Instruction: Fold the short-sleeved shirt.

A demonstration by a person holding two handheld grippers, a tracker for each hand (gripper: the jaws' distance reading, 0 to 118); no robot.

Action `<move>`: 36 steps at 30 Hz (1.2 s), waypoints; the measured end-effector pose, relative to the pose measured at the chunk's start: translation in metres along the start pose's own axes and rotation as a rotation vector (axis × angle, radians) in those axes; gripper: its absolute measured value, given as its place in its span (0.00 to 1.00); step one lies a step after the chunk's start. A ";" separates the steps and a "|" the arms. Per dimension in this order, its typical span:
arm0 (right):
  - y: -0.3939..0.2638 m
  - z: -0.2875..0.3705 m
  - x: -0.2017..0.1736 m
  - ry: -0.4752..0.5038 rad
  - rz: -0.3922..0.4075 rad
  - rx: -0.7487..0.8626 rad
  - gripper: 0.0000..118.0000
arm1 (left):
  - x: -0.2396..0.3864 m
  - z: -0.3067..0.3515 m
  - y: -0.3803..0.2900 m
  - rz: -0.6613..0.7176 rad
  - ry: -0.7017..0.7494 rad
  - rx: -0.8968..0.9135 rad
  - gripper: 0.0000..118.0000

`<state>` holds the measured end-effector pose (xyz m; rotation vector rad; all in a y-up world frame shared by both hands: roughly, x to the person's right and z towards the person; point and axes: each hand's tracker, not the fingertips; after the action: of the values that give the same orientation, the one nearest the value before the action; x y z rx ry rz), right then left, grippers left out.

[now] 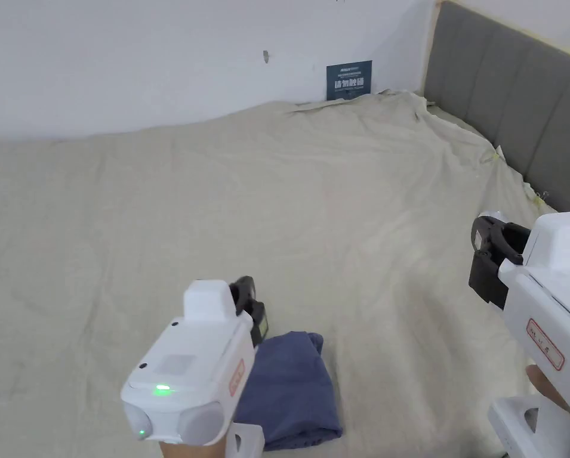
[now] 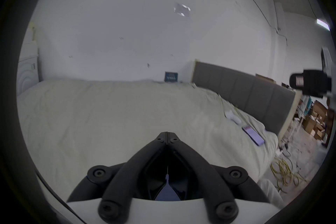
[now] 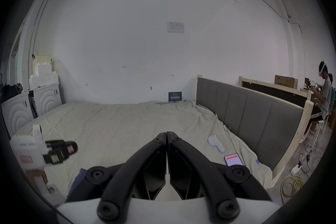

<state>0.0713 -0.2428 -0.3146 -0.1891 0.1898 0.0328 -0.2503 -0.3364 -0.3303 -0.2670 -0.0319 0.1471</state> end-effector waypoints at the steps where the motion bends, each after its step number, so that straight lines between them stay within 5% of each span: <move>1: 0.002 0.001 -0.005 0.000 0.007 0.013 0.00 | -0.008 0.004 0.006 0.002 0.013 0.025 0.00; 12: 0.007 -0.002 -0.056 0.040 0.045 0.142 0.00 | -0.084 0.058 0.045 -0.107 0.234 0.177 0.00; 22: -0.002 -0.005 -0.060 0.101 0.046 0.121 0.00 | -0.119 0.081 0.041 -0.120 0.330 0.175 0.00; 36: -0.136 -0.050 -0.080 0.189 0.106 -0.252 0.00 | -0.148 0.079 0.001 -0.015 0.309 0.021 0.00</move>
<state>-0.0093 -0.3871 -0.3224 -0.4337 0.3846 0.1450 -0.4003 -0.3369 -0.2557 -0.2662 0.2739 0.0895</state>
